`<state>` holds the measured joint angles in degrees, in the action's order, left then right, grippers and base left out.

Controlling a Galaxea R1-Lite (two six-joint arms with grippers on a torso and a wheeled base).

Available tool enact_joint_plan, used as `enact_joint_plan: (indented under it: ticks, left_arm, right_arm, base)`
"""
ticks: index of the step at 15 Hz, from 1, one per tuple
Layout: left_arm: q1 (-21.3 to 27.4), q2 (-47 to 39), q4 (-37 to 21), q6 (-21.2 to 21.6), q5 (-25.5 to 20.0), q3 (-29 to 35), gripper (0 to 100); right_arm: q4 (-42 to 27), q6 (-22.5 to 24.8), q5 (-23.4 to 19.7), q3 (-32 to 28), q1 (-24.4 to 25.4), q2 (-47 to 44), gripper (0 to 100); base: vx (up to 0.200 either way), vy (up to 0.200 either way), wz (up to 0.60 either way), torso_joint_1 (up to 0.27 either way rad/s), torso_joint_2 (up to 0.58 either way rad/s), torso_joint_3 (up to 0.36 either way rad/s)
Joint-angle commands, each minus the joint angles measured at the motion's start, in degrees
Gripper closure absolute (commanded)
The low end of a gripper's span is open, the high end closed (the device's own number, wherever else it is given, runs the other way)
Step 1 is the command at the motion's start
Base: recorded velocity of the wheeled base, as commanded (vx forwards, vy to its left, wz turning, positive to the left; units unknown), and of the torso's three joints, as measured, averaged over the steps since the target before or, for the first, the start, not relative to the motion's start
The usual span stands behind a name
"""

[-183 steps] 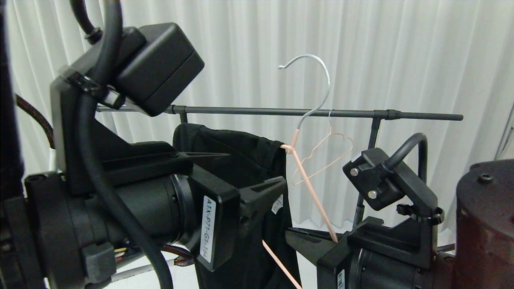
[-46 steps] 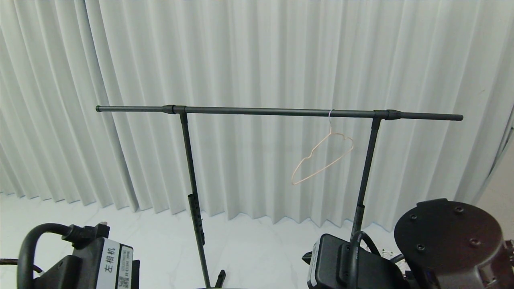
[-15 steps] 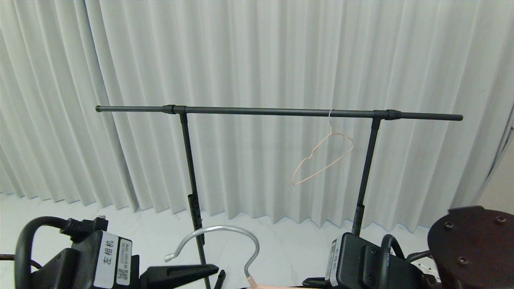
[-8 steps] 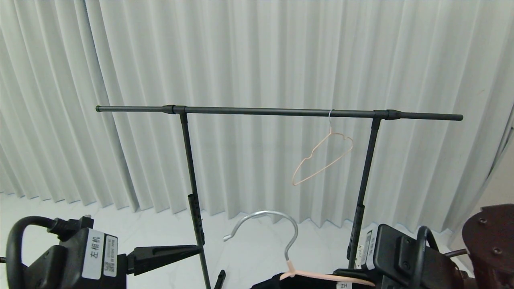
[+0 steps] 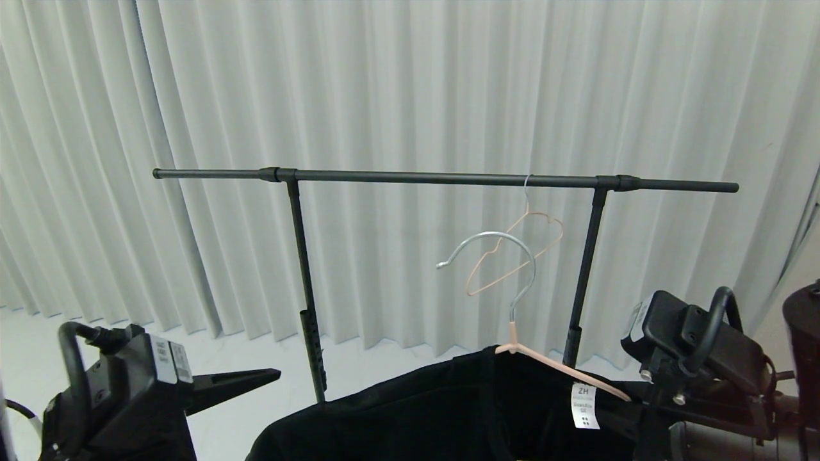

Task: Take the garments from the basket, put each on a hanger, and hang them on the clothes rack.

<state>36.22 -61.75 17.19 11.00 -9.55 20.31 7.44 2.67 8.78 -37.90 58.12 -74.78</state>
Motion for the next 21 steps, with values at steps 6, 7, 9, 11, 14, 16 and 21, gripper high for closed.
enact_joint_plan:
  ticks: [6,7,9,11,14,16,21]
  left_arm:
    - [-10.73,-6.99,0.04,5.62,-4.52,-2.56,0]
    - [-10.73,-6.81,0.04,5.53,-4.69,-2.73,0]
    - [-10.73,-5.14,0.13,3.86,-9.88,-2.03,0]
    - [-11.17,-0.74,0.04,0.61,-15.68,-2.03,0]
    - [-11.17,3.56,0.04,0.34,-16.12,-3.79,0]
    - [-11.61,4.62,0.04,0.61,-16.38,-5.72,0]
    - [-13.28,-1.89,0.04,1.13,-15.94,-5.9,0]
  right_arm:
    - [0.03,0.14,0.01,-0.16,0.06,1.04,100]
    - [0.03,0.14,0.01,-0.16,-0.03,1.12,100]
    - [0.03,0.05,0.01,0.11,-0.12,1.48,100]
    - [0.03,-0.03,0.01,0.37,-0.2,1.74,100]
    - [0.03,0.05,0.01,0.37,-1.26,1.74,100]
    - [0.39,0.05,-0.08,0.11,-1.44,2.09,100]
    - [-0.05,2.16,-0.08,0.2,-0.82,7.01,100]
  base:
    - [0.0,0.0,0.0,0.0,0.0,0.0]
    - [0.0,0.0,0.0,0.0,0.0,0.0]
    - [0.0,0.0,0.0,0.0,0.0,0.0]
    - [0.0,0.0,0.0,0.0,0.0,0.0]
    - [0.0,0.0,0.0,0.0,0.0,0.0]
    - [0.0,0.0,0.0,0.0,0.0,0.0]
    - [0.0,0.0,0.0,0.0,0.0,0.0]
